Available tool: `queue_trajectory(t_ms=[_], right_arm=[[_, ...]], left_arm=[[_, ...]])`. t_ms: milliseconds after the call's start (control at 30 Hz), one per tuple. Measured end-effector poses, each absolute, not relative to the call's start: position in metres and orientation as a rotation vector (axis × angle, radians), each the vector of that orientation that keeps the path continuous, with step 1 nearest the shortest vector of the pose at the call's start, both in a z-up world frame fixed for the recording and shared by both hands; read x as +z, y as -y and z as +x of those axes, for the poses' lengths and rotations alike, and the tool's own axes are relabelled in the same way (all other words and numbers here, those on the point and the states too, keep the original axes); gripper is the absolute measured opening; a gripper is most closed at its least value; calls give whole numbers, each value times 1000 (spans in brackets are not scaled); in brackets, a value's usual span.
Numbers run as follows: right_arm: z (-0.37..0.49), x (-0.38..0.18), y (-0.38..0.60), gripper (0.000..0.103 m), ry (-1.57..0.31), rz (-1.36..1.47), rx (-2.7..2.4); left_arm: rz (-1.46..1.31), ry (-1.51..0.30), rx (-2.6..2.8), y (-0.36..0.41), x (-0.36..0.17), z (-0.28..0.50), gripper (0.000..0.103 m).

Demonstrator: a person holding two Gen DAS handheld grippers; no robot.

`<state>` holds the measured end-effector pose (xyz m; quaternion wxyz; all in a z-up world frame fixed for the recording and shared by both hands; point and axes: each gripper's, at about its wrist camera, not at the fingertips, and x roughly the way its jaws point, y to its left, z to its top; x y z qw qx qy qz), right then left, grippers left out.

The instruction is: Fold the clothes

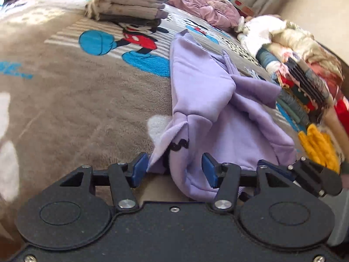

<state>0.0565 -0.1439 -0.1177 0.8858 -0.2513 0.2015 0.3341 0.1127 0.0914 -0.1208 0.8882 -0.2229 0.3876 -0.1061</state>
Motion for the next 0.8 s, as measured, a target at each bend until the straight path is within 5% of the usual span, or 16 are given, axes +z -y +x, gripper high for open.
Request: queue_trajectory(t_ms=[67,133,200,267,300,400,467,500,600,800], right_arm=[[61,-125,131,48,-415,-594,670],[72,-130,130,43,-474,-544,689],[71,-127,132,39,-506,-524,742],[60,-121,132,28,-546,-572,833],[54,-120,132,12,-565,-599,875],[43,-120,137,13,-564,-580,861],[43,-114,149,13,-565,-458,841],[42,-110,158,16,-554,-375,832],[47,-99,189,35,-506,-157,752],[87,-91,254,53,-435,212,571]], left_arm=[[-619,-810,-240,-94,-130,109,45],[-544,-778,-235,-84,-126,102,16],[-408,-718,-224,-74,-113,90,11],[-274,-664,-209,-64,-103,79,11],[-224,-691,-190,-62,-111,81,11],[-252,-767,-266,-73,-123,86,14],[-258,-742,-303,-82,-114,81,35],[-278,-698,-296,-88,-109,80,51],[-354,-596,-290,-105,-99,82,53],[-497,-566,-307,-130,-94,117,53]])
